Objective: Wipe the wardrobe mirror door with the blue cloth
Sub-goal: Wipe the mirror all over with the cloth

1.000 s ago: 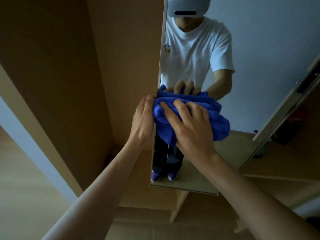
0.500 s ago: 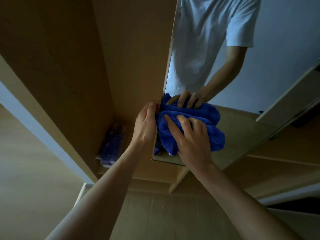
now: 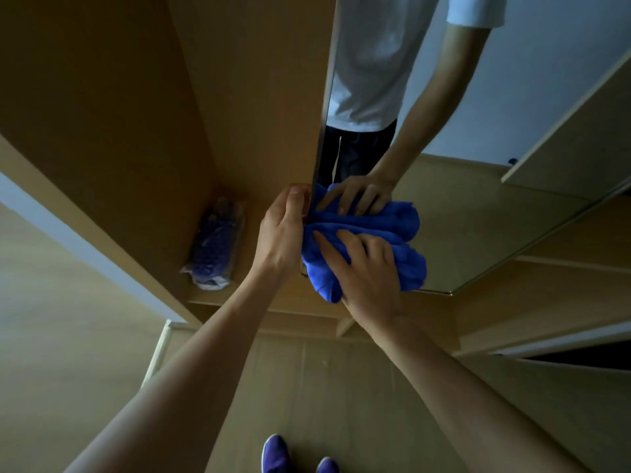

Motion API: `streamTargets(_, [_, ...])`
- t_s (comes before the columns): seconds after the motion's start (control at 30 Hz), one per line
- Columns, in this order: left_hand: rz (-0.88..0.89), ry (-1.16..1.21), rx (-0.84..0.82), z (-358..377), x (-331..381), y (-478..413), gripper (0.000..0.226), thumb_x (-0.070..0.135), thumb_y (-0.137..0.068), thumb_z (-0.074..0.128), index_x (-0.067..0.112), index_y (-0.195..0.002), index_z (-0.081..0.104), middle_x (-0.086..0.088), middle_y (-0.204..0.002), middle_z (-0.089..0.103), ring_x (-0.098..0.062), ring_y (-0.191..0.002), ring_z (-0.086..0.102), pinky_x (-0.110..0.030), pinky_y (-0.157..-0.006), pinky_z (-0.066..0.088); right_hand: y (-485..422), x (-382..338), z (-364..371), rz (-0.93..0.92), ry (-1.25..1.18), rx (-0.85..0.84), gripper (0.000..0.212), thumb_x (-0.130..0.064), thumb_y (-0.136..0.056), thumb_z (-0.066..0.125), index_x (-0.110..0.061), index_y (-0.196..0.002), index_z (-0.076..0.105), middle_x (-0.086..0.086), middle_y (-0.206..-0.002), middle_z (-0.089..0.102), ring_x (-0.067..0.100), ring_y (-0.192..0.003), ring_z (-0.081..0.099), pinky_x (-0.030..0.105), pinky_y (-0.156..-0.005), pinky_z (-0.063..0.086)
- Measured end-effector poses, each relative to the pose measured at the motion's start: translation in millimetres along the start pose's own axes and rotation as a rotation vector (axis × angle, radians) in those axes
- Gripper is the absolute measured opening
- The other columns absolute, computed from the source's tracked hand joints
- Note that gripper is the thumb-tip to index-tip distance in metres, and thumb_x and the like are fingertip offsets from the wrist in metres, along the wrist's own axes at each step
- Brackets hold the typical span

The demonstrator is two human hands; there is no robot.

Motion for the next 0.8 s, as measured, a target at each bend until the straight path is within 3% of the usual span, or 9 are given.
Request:
streamTargets(0.1, [-0.012, 0.015, -0.004, 2, -17, -2, 0.036, 0.051, -0.1, 0.035, 0.037, -0.091, 0.068, -0.005, -0.101, 0.071, -0.033, -0.107, 0.066, -0.06, -0.1, 0.049, 17, -5, 22, -0.036, -0.016, -0.069, 0.072, -0.022, -0.072, 0.081, -0.025, -0.139, 0.054, 0.009, -0.126, 0.058, 0.029, -0.096, 0.045, 0.043, -0.086, 0.039])
streamTargets(0.27, [0.007, 0.029, 0.018, 5, -34, -7, 0.033, 0.051, -0.098, 0.038, 0.039, -0.091, 0.067, -0.011, -0.104, 0.07, -0.036, -0.107, 0.065, -0.062, -0.102, 0.047, 41, -18, 61, -0.021, -0.026, -0.062, 0.052, -0.012, -0.085, 0.07, -0.024, -0.135, 0.062, 0.005, -0.117, 0.066, 0.027, -0.091, 0.056, 0.042, -0.081, 0.046])
streamTargets(0.47, [-0.014, 0.019, 0.09, 8, -57, -10, 0.033, 0.042, -0.102, 0.04, 0.045, -0.08, 0.064, 0.014, -0.079, 0.063, -0.014, -0.084, 0.058, -0.054, -0.09, 0.05, 58, -30, 95, -0.011, -0.076, -0.175, 0.05, -0.01, -0.087, 0.06, -0.023, -0.135, 0.062, 0.007, -0.12, 0.066, 0.028, -0.095, 0.062, 0.042, -0.083, 0.051])
streamTargets(0.6, [-0.036, 0.022, 0.078, 12, -74, -5, 0.033, 0.045, -0.104, 0.037, 0.049, -0.087, 0.065, 0.011, -0.089, 0.064, -0.015, -0.095, 0.06, -0.054, -0.101, 0.048, 74, -28, 111, -0.031, -0.111, -0.292, 0.055, -0.011, -0.083, 0.073, -0.021, -0.136, 0.061, 0.009, -0.123, 0.065, 0.029, -0.099, 0.063, 0.042, -0.086, 0.053])
streamTargets(0.73, [-0.063, -0.035, 0.069, 13, -85, 3, 0.027, 0.043, -0.108, 0.035, 0.048, -0.099, 0.06, 0.021, -0.091, 0.064, -0.001, -0.093, 0.06, -0.028, -0.091, 0.046, 74, -27, 112, 0.018, -0.182, -0.432, 0.063, -0.009, -0.077, 0.079, -0.021, -0.136, 0.06, 0.01, -0.125, 0.063, 0.03, -0.102, 0.062, 0.043, -0.089, 0.053])
streamTargets(0.8, [-0.088, -0.04, 0.057, 13, -82, 5, 0.027, 0.042, -0.108, 0.035, 0.039, -0.098, 0.06, 0.014, -0.098, 0.067, -0.007, -0.097, 0.062, -0.034, -0.094, 0.048, 71, -23, 103, 0.04, -0.259, -0.521, 0.066, -0.006, -0.078, 0.077, -0.022, -0.139, 0.057, 0.008, -0.124, 0.061, 0.029, -0.101, 0.06, 0.042, -0.089, 0.051])
Point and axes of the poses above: each hand's wrist, its own y-axis away from the middle knuckle, its own z-axis out of the palm, x = y × z, the point moved 4 cm from there along -y, towards the middle knuckle
